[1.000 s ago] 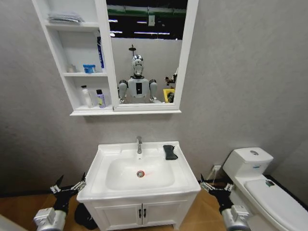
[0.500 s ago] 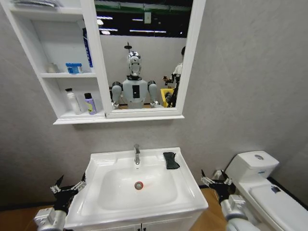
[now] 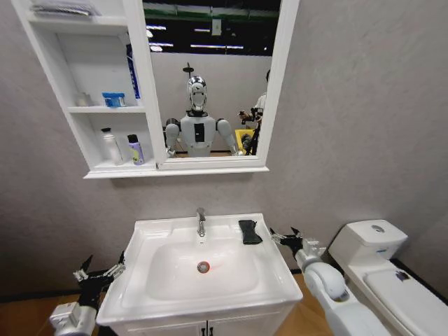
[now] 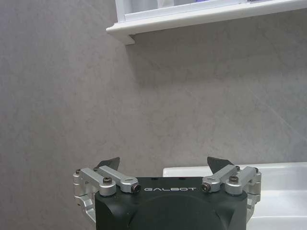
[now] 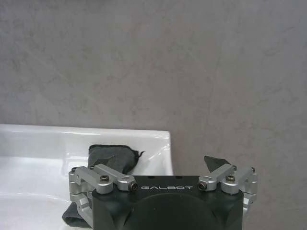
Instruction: Move facial cleanser and shampoo from washbasin to cabinet, then wipe washbasin with towel.
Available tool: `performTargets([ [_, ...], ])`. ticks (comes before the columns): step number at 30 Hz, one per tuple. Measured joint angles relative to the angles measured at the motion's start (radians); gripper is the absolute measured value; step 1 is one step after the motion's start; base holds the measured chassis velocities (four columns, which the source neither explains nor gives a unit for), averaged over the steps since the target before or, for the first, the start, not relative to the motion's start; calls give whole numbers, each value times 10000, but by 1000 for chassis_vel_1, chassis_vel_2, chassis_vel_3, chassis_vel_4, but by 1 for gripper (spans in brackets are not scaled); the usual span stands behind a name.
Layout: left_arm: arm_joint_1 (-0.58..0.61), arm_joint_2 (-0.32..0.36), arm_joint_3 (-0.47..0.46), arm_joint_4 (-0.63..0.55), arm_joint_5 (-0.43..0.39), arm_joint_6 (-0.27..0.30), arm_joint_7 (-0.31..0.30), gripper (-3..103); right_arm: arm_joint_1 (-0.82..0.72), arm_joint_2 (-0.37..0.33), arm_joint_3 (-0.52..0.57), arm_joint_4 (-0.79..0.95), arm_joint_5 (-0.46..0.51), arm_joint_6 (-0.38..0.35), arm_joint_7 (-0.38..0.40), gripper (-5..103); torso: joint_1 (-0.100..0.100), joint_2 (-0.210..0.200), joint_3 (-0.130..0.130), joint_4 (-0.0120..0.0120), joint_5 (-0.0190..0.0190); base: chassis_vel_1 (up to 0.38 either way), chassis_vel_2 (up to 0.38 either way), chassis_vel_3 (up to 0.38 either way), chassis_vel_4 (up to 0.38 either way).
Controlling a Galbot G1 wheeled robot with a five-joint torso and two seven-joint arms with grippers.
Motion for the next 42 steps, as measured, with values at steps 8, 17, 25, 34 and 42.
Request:
performTargets([
  [8,1,0,-1,0,0,-1,0,100,1893,1206,-1642,-2156,-217,11,4,100,-1,0,-1,3,-6,0,0,0,0],
  [17,1,0,-1,0,0,-1,0,100,2270,1658,-1944,-2933,-512,52,119,100,-2,0,-1,-1,-4,0,0,0,0],
  [25,1,0,-1,1,0,-1,0,100,2381,1704,-1847,-3311,-718,52,2,100,-3,0,-2,-1,-3,0,0,0,0],
  [34,1,0,-1,0,-1,0,0,100,2447,1827,-1704,-3917,-836,291,-34,78,-3,0,-2,0,-3,0,0,0,0],
  [42,1,0,-1,1,0,-1,0,100,2421,1845,-1624,-4012,-654,389,20,50,-3,1,-2,0,-2,0,0,0,0],
])
